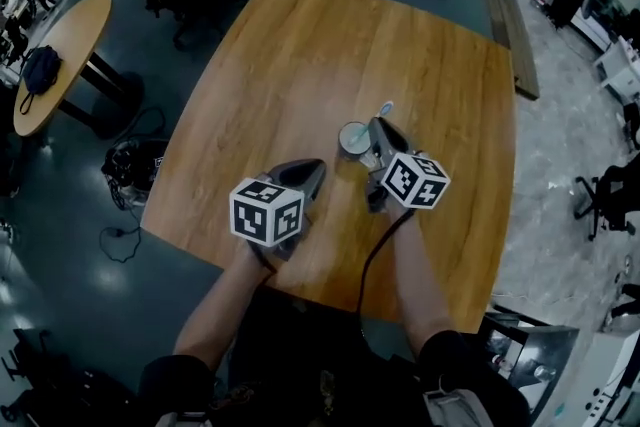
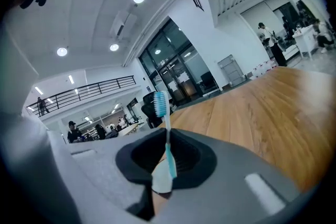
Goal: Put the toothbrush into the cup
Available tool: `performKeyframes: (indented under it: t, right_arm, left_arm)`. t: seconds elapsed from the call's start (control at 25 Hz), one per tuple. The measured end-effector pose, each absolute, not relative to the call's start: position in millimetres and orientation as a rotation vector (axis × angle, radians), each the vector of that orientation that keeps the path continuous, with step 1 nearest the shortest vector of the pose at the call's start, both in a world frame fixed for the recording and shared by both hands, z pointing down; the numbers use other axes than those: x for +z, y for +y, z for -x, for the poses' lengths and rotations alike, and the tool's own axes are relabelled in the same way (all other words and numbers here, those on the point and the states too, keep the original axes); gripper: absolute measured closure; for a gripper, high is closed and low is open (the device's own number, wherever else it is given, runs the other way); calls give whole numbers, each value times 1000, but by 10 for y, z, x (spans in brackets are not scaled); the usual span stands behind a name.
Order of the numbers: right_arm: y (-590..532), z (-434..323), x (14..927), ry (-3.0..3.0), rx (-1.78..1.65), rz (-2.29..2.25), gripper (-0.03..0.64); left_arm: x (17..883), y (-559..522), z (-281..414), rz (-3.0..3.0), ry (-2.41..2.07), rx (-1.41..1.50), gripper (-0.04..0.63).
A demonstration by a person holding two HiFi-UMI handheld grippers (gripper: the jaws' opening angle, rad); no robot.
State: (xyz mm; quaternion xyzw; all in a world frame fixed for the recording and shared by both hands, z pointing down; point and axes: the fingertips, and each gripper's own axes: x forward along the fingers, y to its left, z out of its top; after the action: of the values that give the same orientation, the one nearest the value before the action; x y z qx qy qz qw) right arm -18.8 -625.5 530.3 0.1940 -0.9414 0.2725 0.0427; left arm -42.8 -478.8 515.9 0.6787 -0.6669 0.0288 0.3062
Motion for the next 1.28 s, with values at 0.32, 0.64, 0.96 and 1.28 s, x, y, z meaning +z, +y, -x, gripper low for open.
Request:
performKeyframes:
  t: [0.32, 0.64, 0.96, 1.28]
  right_arm:
    - [-6160, 232, 5675, -2778, 832, -487, 586]
    - [-6287, 162, 5775, -2745, 857, -525, 580]
    - [-6268, 90, 5744, -2755, 916, -520, 537]
    - [-5980, -283, 5318, -2845, 862, -619, 535]
  left_arm:
    - [5337, -4786, 337, -1729, -1775, 73, 589]
    - [5382, -4799, 248, -1714, -1775, 73, 589]
    - [5345, -4858, 249, -1741, -1770, 102, 588]
    - [5105, -4831, 83, -1889, -1715, 77, 588]
